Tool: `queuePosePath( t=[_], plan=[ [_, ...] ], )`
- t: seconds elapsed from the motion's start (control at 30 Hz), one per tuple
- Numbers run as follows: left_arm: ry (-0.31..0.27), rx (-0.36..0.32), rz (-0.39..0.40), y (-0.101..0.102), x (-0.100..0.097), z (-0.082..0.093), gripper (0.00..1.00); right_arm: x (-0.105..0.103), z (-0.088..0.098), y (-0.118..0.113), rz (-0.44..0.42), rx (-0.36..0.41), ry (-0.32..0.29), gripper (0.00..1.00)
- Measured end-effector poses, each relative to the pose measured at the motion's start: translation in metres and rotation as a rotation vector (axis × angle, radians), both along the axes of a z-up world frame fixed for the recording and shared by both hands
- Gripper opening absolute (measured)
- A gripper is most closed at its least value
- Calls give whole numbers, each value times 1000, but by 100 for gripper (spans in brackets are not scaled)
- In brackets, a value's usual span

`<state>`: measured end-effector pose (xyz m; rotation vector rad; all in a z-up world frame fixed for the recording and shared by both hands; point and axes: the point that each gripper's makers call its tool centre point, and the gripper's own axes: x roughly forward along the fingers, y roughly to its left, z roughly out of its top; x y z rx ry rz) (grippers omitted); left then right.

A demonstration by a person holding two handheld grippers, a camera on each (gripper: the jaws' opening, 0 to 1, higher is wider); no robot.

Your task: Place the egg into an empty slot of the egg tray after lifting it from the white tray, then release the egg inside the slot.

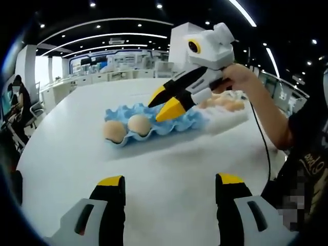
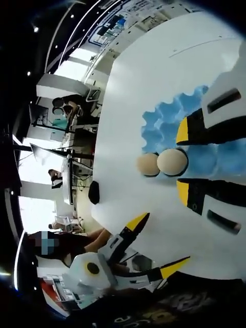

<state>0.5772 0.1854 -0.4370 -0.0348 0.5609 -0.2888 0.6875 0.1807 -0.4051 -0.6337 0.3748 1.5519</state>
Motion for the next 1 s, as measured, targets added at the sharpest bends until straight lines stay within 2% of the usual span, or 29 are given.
queuePosePath(
  t=[0.43,1.0],
  plan=[
    [5,11,-30,-12,5,1,72,7,-5,-34,-52,-6,0,26],
    [1,21,-86,-37,15,5,73,20,2,-85,-136,7,-1,26]
  ],
)
